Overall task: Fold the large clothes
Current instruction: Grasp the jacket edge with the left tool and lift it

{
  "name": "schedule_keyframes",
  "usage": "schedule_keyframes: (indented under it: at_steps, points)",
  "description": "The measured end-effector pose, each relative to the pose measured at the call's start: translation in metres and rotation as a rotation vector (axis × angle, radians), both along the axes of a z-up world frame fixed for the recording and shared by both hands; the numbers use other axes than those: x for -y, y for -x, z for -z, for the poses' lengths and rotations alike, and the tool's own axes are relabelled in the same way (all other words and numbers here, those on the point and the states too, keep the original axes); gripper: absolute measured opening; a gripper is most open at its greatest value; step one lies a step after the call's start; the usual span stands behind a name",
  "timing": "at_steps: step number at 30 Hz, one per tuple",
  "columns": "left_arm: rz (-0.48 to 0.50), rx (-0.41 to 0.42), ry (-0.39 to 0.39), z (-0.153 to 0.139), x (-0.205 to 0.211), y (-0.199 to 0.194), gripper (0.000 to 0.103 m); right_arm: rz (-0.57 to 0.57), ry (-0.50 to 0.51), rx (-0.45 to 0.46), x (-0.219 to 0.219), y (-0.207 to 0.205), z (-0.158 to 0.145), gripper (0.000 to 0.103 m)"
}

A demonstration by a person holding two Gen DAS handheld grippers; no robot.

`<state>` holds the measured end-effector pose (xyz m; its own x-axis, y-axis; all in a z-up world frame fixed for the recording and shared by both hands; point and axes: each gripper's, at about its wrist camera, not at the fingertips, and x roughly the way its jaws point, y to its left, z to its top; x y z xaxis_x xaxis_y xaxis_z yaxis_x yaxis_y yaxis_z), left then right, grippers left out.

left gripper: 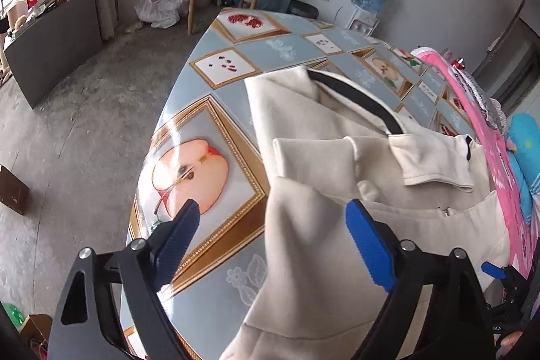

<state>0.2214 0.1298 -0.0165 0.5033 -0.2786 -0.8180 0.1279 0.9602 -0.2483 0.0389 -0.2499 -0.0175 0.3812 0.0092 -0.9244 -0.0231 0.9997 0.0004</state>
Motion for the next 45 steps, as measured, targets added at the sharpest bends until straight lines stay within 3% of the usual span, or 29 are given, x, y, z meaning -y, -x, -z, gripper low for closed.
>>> schedule_keyframes:
  at_steps: [3,7,10,13,16,19,23,26,30,33,39,45]
  points:
    - [0.043,-0.006,0.0,0.007,0.003,0.001,0.06,0.002,0.008,-0.005,-0.002,-0.003,0.001,0.096]
    - [0.117,0.057,-0.053,-0.001,0.016,0.014,0.028,0.005,0.013,-0.013,-0.003,-0.003,0.001,0.096]
    - [0.169,0.143,-0.106,-0.017,0.027,0.031,0.018,0.005,0.016,-0.015,-0.004,-0.003,0.001,0.096]
    - [0.25,0.209,-0.103,-0.03,0.037,0.05,0.017,0.007,0.023,-0.014,-0.006,-0.003,0.002,0.096]
    - [0.329,0.197,-0.139,-0.025,0.05,0.056,0.017,0.008,0.03,-0.007,-0.008,-0.002,0.002,0.096]
    - [0.307,0.153,-0.239,-0.012,0.056,0.044,0.017,0.005,0.027,0.005,-0.009,0.002,0.002,0.096]
    - [0.288,0.156,-0.309,-0.009,0.059,0.035,0.017,0.022,0.002,0.039,-0.004,0.008,-0.005,0.096]
    - [0.298,0.176,-0.387,-0.006,0.065,0.037,0.015,0.029,-0.024,0.147,0.008,0.021,-0.031,0.096]
    - [0.261,0.187,-0.371,-0.006,0.061,0.042,0.011,0.053,0.061,0.287,0.038,0.026,-0.069,0.096]
    - [0.25,0.197,-0.37,-0.006,0.063,0.043,0.009,0.092,0.032,0.302,0.076,0.013,-0.079,0.095]
    - [0.24,0.203,-0.382,-0.007,0.066,0.045,0.009,0.201,-0.215,0.21,0.148,-0.033,-0.059,0.069]
    - [0.247,0.2,-0.409,-0.005,0.069,0.044,0.009,0.26,-0.363,0.08,0.174,-0.065,-0.022,0.043]
